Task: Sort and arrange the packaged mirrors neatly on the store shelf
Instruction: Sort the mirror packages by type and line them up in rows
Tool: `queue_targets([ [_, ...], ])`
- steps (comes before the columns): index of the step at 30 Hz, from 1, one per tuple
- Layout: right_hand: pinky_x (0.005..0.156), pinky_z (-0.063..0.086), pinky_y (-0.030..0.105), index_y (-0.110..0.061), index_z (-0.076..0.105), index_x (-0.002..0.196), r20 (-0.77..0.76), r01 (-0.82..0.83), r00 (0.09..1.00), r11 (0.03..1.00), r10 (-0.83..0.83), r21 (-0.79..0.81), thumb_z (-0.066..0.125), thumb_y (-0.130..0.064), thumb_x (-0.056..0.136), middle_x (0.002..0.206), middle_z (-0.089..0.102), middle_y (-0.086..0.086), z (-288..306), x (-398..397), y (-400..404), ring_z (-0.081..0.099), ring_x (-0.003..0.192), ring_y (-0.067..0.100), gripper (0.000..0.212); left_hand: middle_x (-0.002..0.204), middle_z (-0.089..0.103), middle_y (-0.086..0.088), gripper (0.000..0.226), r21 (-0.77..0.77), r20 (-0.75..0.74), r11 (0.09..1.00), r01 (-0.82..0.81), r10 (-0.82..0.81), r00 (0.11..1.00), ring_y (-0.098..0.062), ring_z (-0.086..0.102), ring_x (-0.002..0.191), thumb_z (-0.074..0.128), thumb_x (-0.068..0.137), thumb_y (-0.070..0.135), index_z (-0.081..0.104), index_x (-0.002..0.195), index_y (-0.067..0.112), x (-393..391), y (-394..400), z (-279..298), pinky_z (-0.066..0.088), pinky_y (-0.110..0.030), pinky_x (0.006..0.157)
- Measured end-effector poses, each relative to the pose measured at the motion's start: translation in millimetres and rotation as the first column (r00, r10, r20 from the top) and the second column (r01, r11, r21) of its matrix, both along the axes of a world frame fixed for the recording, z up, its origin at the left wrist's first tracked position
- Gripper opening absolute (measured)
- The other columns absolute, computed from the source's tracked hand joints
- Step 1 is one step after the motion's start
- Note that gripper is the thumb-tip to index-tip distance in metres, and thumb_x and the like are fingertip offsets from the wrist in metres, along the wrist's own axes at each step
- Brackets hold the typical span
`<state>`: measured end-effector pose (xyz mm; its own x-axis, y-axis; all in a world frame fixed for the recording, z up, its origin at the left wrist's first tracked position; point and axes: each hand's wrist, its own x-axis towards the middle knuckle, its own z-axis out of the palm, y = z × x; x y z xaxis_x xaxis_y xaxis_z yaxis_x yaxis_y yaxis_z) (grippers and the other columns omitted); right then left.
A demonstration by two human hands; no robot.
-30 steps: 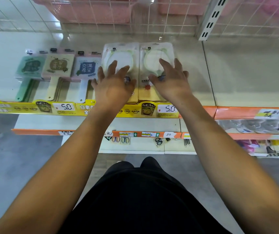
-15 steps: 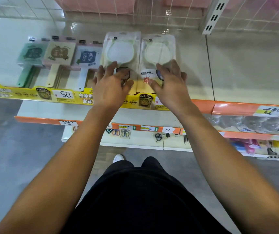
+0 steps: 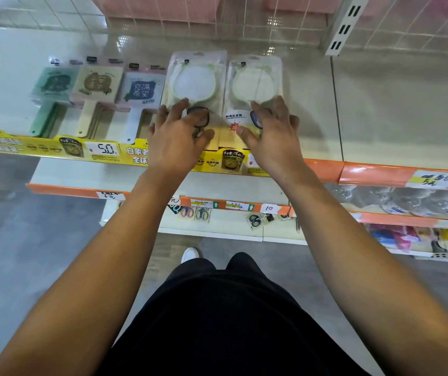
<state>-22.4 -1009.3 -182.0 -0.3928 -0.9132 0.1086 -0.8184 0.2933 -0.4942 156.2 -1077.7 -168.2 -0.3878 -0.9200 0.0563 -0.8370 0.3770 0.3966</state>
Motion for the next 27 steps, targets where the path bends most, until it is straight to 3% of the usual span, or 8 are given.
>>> queue_targets([
  [6,0.103,0.03,0.036,-0.025,0.049,0.14,0.023,-0.005,1.0,1.0,0.005,-0.012,0.058,-0.057,0.088,0.142,0.037,0.008,-2,-2,-3,0.041,0.125,0.035,0.063,0.155,0.031,0.002,0.043,0.008,0.005,1.0,-0.009,0.009,1.0,-0.035,0.018,0.145,0.056,0.09,0.047,0.055,0.131,0.035,0,1,8,0.023,-0.055,0.113],
  [10,0.111,0.027,0.047,-0.031,0.043,0.144,0.048,0.076,0.996,0.997,-0.076,0.017,0.057,-0.055,0.09,0.159,0.02,0.01,15,4,-3,0.019,0.141,0.04,0.061,0.152,0.036,0.0,0.042,-0.096,-0.031,0.995,-0.03,0.027,0.999,-0.032,0.023,0.144,0.048,0.094,0.046,0.053,0.133,0.032,10,3,15,0.025,-0.054,0.112],
  [16,0.116,0.024,0.051,-0.03,0.045,0.143,0.041,-0.028,0.999,0.997,0.031,-0.078,0.054,-0.047,0.093,0.158,0.024,0.008,39,42,-18,0.015,0.146,0.036,0.054,0.148,0.041,-0.004,0.047,-0.153,-0.038,0.987,-0.047,0.042,0.998,-0.032,0.034,0.138,0.046,0.091,0.045,0.051,0.134,0.028,39,-7,17,0.035,-0.055,0.105],
  [22,0.111,0.033,0.043,-0.023,0.051,0.139,0.02,-0.114,0.993,0.986,0.117,-0.123,0.056,-0.039,0.094,0.152,0.036,0.009,40,101,-44,0.032,0.139,0.034,0.048,0.146,0.044,-0.003,0.04,-0.205,-0.038,0.974,-0.095,0.089,0.995,-0.032,0.036,0.136,0.045,0.093,0.041,0.053,0.131,0.03,91,-30,15,0.034,-0.052,0.105],
  [27,0.097,0.04,0.033,-0.016,0.062,0.125,0.018,-0.073,0.997,0.979,0.078,-0.19,0.058,-0.033,0.092,0.13,0.056,0.006,31,160,-78,0.053,0.118,0.029,0.037,0.137,0.051,-0.005,0.038,-0.216,-0.053,0.971,-0.104,0.094,0.994,-0.034,0.048,0.123,0.05,0.089,0.034,0.057,0.124,0.024,161,-66,13,0.043,-0.05,0.096],
])
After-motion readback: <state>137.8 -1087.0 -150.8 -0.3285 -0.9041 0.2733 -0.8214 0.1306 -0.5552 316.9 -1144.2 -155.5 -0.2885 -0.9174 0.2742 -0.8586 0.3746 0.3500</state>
